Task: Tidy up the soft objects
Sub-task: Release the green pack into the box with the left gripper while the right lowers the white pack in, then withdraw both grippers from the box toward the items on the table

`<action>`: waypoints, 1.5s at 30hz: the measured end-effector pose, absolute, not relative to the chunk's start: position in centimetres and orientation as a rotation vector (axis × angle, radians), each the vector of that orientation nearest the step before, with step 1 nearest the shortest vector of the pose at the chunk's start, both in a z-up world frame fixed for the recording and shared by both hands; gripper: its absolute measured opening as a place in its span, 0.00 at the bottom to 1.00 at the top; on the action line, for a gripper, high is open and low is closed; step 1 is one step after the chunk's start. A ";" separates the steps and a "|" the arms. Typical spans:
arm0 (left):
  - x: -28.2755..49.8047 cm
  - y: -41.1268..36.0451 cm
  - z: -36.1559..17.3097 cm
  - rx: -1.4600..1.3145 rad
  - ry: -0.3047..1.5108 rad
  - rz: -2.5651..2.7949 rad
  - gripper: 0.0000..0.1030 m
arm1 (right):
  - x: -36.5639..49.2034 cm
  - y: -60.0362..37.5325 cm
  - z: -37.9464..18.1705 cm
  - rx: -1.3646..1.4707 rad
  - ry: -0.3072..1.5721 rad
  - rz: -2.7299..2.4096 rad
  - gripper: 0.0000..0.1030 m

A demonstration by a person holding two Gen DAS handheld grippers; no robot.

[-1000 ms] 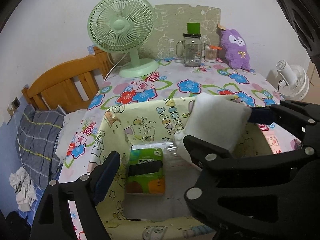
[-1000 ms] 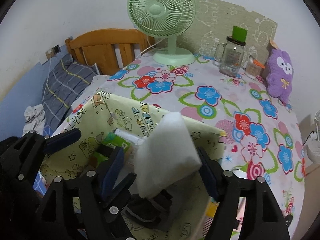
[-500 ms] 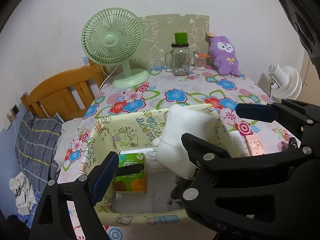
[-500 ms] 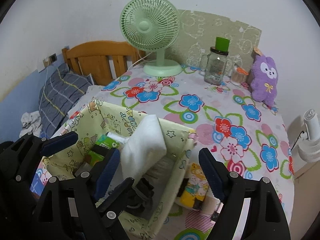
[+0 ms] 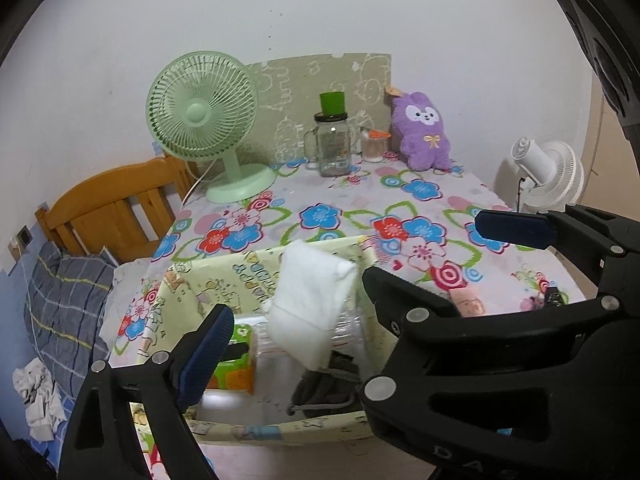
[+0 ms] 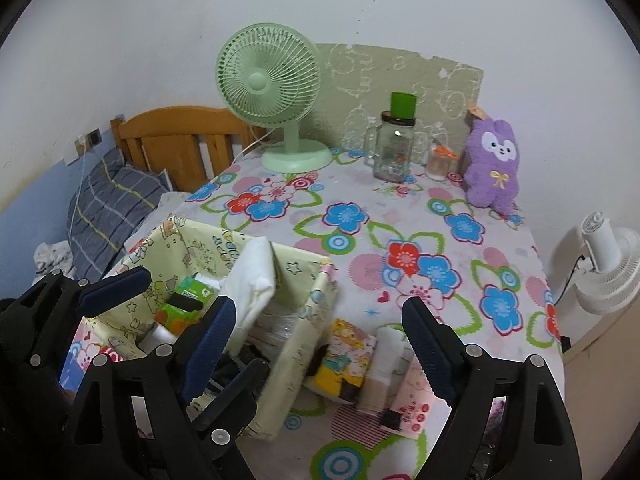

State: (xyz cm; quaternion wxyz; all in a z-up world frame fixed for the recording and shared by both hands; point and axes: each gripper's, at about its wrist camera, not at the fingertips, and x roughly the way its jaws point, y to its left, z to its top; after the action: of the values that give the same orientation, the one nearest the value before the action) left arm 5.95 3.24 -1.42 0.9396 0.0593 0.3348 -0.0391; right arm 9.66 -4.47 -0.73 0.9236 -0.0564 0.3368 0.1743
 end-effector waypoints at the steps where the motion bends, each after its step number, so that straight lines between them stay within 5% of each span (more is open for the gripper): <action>1: 5.9 3.0 -1.3 0.123 0.681 -0.082 0.91 | 9.5 -4.8 -0.6 -0.114 0.687 0.353 0.85; 45: 6.0 -6.6 -2.0 0.083 0.674 -0.205 0.93 | 6.8 -18.6 -1.6 0.001 0.641 0.087 0.93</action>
State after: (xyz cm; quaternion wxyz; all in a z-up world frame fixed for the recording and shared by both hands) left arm 5.98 -6.59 -2.01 0.9378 0.0404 0.3301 -0.1002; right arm 6.83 -18.58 -1.56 0.9481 0.0005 0.3151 0.0429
